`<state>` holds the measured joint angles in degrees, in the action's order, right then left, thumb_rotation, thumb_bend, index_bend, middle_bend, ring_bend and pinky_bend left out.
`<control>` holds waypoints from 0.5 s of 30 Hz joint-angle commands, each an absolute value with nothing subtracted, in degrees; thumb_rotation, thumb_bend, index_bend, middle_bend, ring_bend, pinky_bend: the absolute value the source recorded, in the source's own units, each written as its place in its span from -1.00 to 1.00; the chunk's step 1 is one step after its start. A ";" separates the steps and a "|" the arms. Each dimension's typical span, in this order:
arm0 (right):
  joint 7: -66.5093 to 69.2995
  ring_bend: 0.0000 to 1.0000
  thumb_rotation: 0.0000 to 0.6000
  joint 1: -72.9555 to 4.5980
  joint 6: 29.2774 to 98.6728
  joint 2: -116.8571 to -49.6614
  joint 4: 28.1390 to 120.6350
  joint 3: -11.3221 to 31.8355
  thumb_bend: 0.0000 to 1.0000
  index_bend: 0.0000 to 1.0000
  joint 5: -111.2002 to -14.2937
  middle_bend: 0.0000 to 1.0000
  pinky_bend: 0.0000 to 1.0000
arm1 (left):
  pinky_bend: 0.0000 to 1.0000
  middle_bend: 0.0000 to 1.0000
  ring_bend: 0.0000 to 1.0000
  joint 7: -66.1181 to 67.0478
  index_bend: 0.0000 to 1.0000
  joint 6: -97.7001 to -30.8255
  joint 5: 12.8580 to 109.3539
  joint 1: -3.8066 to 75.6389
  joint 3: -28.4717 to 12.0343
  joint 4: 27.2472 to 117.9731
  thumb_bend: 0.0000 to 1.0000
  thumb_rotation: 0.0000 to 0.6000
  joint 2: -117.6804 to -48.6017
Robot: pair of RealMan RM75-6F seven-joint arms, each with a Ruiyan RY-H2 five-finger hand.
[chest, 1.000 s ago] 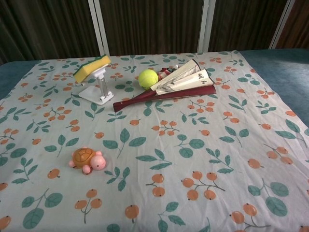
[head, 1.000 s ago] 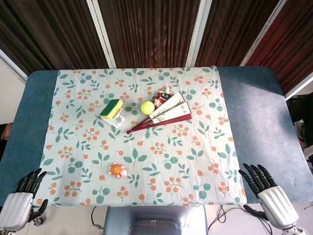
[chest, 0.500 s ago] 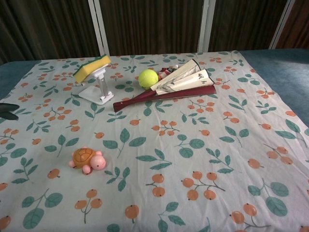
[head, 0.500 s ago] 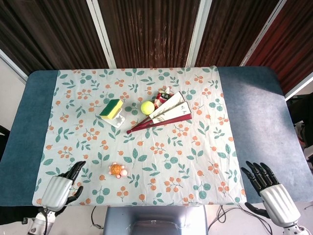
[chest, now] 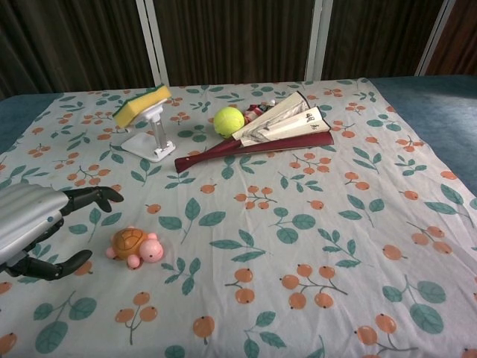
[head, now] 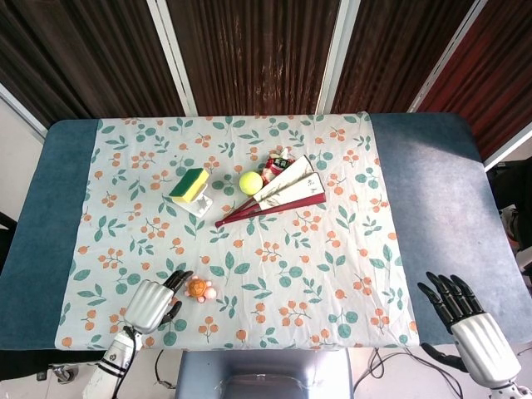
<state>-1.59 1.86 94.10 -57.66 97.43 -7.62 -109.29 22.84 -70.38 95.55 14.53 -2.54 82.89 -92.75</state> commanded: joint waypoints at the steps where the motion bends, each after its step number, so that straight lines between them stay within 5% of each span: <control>1: -0.78 -1.00 1.00 2.12 95.01 -57.32 97.21 -7.70 -0.84 -1.00 -109.64 -1.00 -1.00 | 1.00 -0.46 0.87 25.19 -0.57 -68.76 94.66 16.07 -2.88 81.18 -0.24 1.00 -96.08; 15: 0.94 -1.00 1.00 2.55 96.49 -56.69 96.54 -7.77 -0.84 -1.00 -110.36 -1.00 -1.00 | 1.00 -0.18 0.88 28.18 -0.20 -72.18 97.09 19.12 -1.90 70.25 -0.24 1.00 -103.93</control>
<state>0.93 2.55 96.49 -56.70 96.55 -7.77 -110.36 28.30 -71.28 96.45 18.72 -2.12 71.33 -103.11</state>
